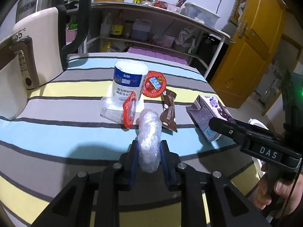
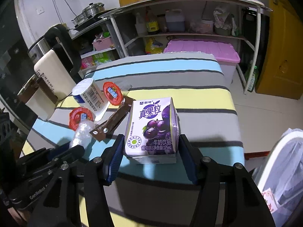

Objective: Collect trash
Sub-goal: 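Carry the milk box and plastic bag over the trash bin and open both tools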

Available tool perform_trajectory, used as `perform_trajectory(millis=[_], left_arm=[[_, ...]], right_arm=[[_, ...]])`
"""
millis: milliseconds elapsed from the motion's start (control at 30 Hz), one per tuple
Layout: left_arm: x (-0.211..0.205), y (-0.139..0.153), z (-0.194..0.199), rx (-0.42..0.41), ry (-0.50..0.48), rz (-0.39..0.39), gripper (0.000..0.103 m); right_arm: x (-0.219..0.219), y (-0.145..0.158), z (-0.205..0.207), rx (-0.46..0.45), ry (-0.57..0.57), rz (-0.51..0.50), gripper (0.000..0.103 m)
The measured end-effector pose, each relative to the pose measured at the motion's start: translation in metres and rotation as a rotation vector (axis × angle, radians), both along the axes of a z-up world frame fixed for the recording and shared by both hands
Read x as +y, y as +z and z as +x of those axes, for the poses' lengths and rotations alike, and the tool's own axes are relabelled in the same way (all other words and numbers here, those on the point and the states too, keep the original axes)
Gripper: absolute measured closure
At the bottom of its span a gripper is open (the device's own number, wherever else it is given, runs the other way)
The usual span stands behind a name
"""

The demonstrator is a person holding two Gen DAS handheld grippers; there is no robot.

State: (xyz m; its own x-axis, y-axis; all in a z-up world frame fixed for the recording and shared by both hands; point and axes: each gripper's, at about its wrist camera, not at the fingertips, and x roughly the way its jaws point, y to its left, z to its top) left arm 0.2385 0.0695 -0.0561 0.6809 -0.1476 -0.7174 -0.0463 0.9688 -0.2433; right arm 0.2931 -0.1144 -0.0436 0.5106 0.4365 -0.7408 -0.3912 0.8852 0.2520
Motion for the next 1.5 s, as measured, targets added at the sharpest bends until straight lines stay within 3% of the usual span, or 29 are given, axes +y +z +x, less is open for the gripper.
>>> perform_trajectory(millis=[933, 1500], left_arm=[[-0.056, 0.055, -0.106, -0.123, -0.089, -0.006, 0.08], [-0.095, 0.069, -0.111, -0.15, -0.167, -0.001, 0.08]], right_arm=[[-0.064, 0.053, -0.117, -0.114, -0.027, 0.056, 0.045], [-0.107, 0.062, -0.142, -0.132, -0.093, 0.071, 0.045]])
